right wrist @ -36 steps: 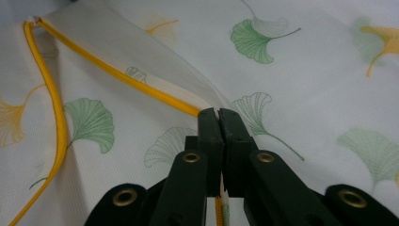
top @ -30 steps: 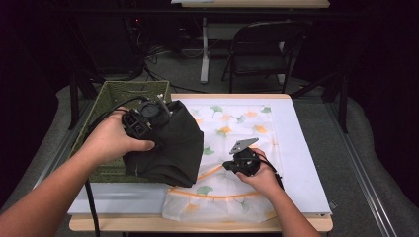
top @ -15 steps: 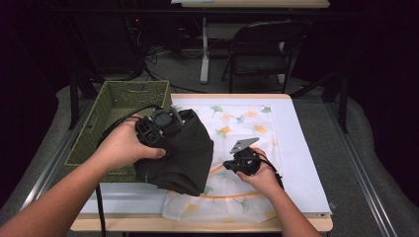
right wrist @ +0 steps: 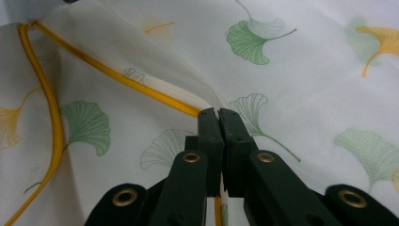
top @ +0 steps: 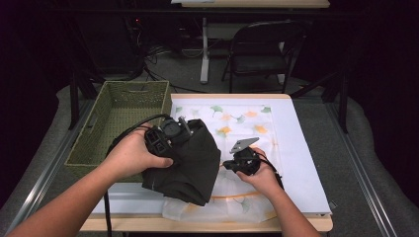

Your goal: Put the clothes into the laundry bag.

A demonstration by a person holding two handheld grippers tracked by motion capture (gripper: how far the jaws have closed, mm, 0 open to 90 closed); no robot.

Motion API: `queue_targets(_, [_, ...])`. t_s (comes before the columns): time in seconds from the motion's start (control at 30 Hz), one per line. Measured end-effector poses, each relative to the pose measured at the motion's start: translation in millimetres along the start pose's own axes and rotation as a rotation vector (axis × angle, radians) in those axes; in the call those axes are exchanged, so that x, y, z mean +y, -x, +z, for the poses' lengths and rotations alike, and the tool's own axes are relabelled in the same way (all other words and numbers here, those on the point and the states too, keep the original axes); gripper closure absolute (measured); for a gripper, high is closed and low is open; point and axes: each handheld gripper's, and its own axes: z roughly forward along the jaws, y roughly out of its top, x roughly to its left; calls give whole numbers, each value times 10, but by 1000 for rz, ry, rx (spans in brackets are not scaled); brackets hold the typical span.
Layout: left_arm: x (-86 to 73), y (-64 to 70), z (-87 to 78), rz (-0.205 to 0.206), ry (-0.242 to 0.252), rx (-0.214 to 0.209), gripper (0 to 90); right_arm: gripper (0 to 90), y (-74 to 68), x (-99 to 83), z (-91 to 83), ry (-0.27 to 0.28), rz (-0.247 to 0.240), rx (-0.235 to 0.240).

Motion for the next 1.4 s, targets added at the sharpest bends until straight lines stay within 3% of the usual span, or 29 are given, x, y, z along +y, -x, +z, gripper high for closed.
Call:
queue_targets(0.27, [-7, 8, 129, 6, 6, -11, 601, 884, 47, 87, 19, 7, 16, 2])
queue_targets(0.47, [-38, 6, 169, 10, 11, -13, 601, 885, 117, 236, 52, -29, 5, 1])
queue_targets(0.5, [-52, 1, 182, 9, 18, -16, 601, 885, 120, 259, 52, -37, 25, 1])
queue_targets(0.53, [-60, 0, 188, 11, 19, -15, 601, 885, 155, 281, 62, -32, 7, 9])
queue_targets(0.87, [-71, 86, 252, 36, 19, -11, 601, 885, 309, 443, 93, -6, 83, 43])
queue_targets(1.0, [-56, 131, 295, 50, 15, -13, 601, 885, 290, 486, 88, 2, 97, 42])
queue_targets(1.4, [13, 200, 407, 61, 21, -15, 602, 886, 271, 563, 50, 32, 79, 37])
